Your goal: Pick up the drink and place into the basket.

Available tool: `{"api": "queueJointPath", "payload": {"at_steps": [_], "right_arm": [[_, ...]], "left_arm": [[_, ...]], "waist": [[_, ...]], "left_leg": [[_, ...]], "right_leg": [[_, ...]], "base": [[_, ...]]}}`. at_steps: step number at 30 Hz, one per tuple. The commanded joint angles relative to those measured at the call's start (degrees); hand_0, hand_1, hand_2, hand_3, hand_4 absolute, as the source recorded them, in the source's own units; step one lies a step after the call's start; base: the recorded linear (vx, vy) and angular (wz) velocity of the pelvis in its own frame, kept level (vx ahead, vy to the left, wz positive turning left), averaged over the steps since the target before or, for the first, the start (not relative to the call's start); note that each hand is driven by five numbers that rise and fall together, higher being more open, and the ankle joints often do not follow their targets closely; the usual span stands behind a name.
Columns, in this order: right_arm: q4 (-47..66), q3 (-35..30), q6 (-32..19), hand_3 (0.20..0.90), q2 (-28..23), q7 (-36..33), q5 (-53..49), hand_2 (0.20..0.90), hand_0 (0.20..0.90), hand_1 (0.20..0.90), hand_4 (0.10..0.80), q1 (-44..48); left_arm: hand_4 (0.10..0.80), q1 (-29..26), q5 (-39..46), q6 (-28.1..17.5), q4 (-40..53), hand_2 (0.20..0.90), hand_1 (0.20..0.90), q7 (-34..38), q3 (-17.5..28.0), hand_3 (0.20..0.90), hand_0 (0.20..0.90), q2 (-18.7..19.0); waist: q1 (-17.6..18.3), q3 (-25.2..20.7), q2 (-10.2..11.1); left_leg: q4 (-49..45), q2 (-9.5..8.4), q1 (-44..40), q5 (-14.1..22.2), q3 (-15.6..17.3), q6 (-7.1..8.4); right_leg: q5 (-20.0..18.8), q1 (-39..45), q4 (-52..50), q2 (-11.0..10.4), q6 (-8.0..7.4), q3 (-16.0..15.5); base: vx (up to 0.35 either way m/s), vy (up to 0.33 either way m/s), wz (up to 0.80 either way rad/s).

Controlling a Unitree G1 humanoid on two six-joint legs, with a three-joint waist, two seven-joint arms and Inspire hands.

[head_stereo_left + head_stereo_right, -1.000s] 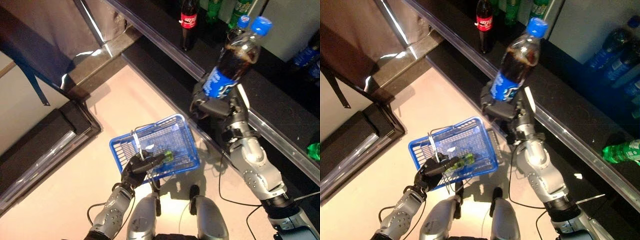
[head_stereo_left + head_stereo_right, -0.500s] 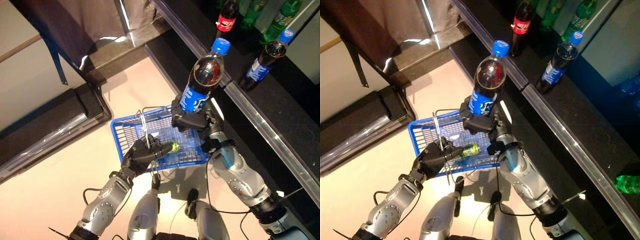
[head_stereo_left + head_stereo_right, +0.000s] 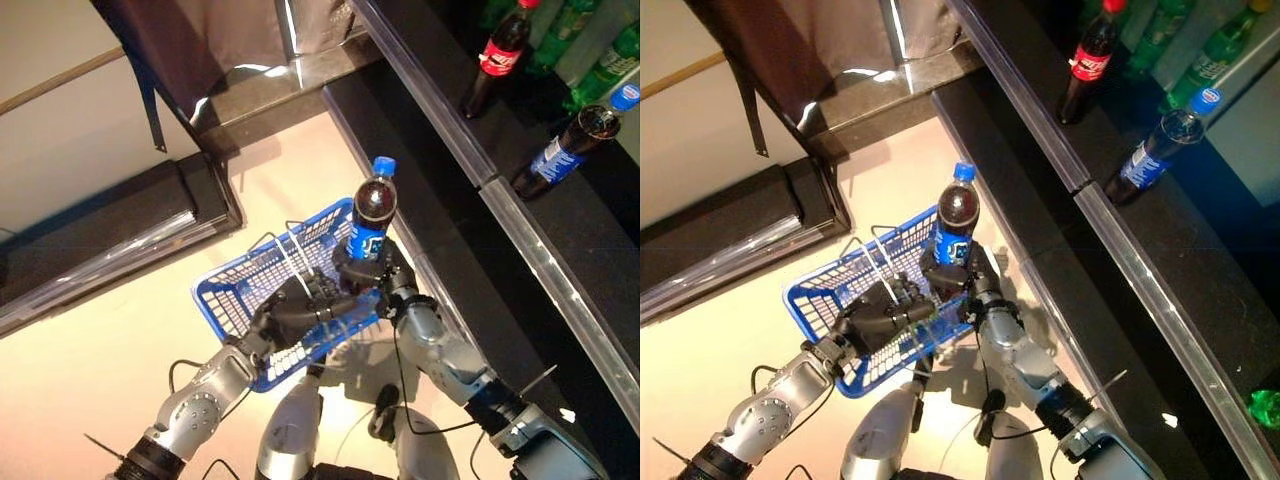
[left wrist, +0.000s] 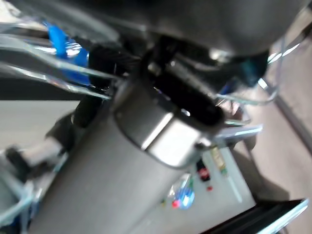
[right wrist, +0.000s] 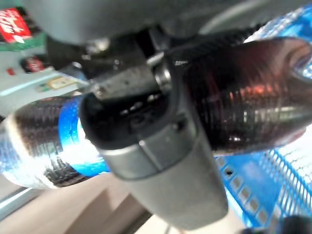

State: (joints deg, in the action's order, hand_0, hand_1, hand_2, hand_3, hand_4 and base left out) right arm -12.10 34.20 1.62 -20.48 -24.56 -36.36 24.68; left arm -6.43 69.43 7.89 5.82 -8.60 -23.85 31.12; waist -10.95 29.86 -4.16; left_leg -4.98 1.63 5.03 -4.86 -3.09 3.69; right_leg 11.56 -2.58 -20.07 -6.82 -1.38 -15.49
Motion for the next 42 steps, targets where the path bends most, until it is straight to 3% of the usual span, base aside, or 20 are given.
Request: {"api": "queueJointPath", "payload": {"at_steps": [1, 5, 12, 20, 24, 31, 40, 41, 42], "right_arm": [[-0.2, 2.4, -8.0, 0.2, 6.7, 0.0, 4.3, 0.3, 0.3, 0.3, 0.1, 7.9], [-5.9, 1.6, -7.5, 0.2, 7.2, -0.7, 3.1, 0.3, 0.3, 0.3, 0.1, 8.1], [-18.2, -0.2, -7.4, 0.2, 9.0, 3.5, -7.4, 0.3, 0.3, 0.3, 0.1, 6.1], [-31.2, -5.8, 0.3, 0.2, 12.0, 23.6, -37.3, 0.3, 0.3, 0.3, 0.1, 2.3], [-32.6, -7.2, 2.3, 0.2, 12.6, 26.7, -44.4, 0.3, 0.3, 0.3, 0.1, 0.4], [-34.2, -7.8, 4.7, 0.2, 13.3, 29.5, -47.8, 0.3, 0.3, 0.3, 0.1, -0.7], [-41.1, -12.1, 7.1, 0.2, 11.8, 25.2, -49.3, 0.3, 0.3, 0.3, 0.1, 2.5], [-41.7, -12.5, 7.2, 0.521, 11.7, 24.6, -49.0, 0.575, 0.575, 0.575, 0.421, 2.4], [-42.6, -12.7, 6.7, 0.9, 11.9, 24.6, -48.7, 0.9, 0.9, 0.9, 0.8, 2.2]], "left_arm": [[0.1, -6.2, 3.1, -5.4, 16.7, 0.3, 0.3, -14.9, -0.9, 0.2, 0.3, -5.4], [0.1, -5.2, 4.2, -3.8, 16.9, 0.3, 0.3, -17.0, 0.2, 0.2, 0.3, -5.4], [0.1, -3.4, 5.9, -1.2, 17.8, 0.3, 0.3, -20.8, 2.0, 0.2, 0.3, -5.9], [0.1, -1.7, 6.8, -0.3, 19.2, 0.3, 0.3, -26.4, 3.1, 0.2, 0.3, -5.2], [0.1, -0.3, 8.6, 0.6, 20.8, 0.3, 0.3, -29.6, 3.6, 0.2, 0.3, -4.3], [0.1, 0.8, 10.3, 2.6, 22.5, 0.3, 0.3, -32.5, 2.7, 0.2, 0.3, -3.8], [0.1, 1.2, 11.7, 3.8, 22.8, 0.3, 0.3, -30.9, 2.2, 0.2, 0.3, -2.9], [0.1, 1.6, 12.0, 4.3, 22.8, 0.3, 0.3, -30.8, 2.4, 0.2, 0.3, -3.0], [0.1, 1.9, 12.1, 4.8, 22.9, 0.3, 0.3, -30.4, 2.5, 0.2, 0.3, -3.1]], "waist": [[0.1, -14.1, 1.0], [-0.7, -14.4, 0.6], [-2.4, -14.2, 0.0], [-4.2, -13.8, -0.5], [-4.5, -13.7, -0.8], [-4.6, -13.9, -1.1], [-4.9, -14.5, -1.4], [-5.0, -14.7, -1.4], [-5.0, -14.8, -1.4]], "left_leg": [[-3.7, -2.69, -1.1, 4.0, -2.6, -0.47], [-3.7, -2.89, -1.0, 3.8, -3.2, -0.34], [-3.8, -3.4, -0.4, 3.8, -4.8, -0.25], [-3.9, -3.69, -0.2, 3.7, -6.0, -0.49], [-3.9, -3.8, 0.1, 3.4, -6.4, -0.57], [-3.4, -3.83, -0.1, 3.1, -6.5, -0.84], [-3.2, -4.04, -0.4, 2.8, -6.7, -1.13], [-3.2, -4.05, -0.5, 2.8, -6.7, -1.15], [-3.1, -4.02, -0.7, 2.8, -6.6, -1.19]], "right_leg": [[-5.7, 3.8, 7.6, 0.5, 0.64, -0.1], [-5.7, 4.0, 7.6, 0.2, 0.75, -0.8], [-5.6, 3.7, 7.1, -0.1, 0.96, -2.2], [-5.6, 3.7, 6.6, -0.3, 1.2, -3.6], [-5.8, 3.4, 6.4, -0.3, 1.25, -3.7], [-6.2, 3.1, 6.5, -0.3, 1.16, -3.4], [-6.5, 3.3, 6.5, -0.3, 0.99, -3.4], [-6.6, 3.4, 6.5, -0.3, 0.96, -3.4], [-6.6, 3.5, 6.6, -0.3, 0.91, -3.3]], "base": [[0.025, -0.007, 0.13], [0.024, 0.005, 0.13], [0.01, 0.003, 0.08], [0.012, -0.01, 0.06], [0.009, -0.001, 0.03], [0.004, 0.001, 0.0], [0.034, 0.003, 0.0], [0.052, 0.002, 0.0], [0.044, 0.003, 0.0]]}}
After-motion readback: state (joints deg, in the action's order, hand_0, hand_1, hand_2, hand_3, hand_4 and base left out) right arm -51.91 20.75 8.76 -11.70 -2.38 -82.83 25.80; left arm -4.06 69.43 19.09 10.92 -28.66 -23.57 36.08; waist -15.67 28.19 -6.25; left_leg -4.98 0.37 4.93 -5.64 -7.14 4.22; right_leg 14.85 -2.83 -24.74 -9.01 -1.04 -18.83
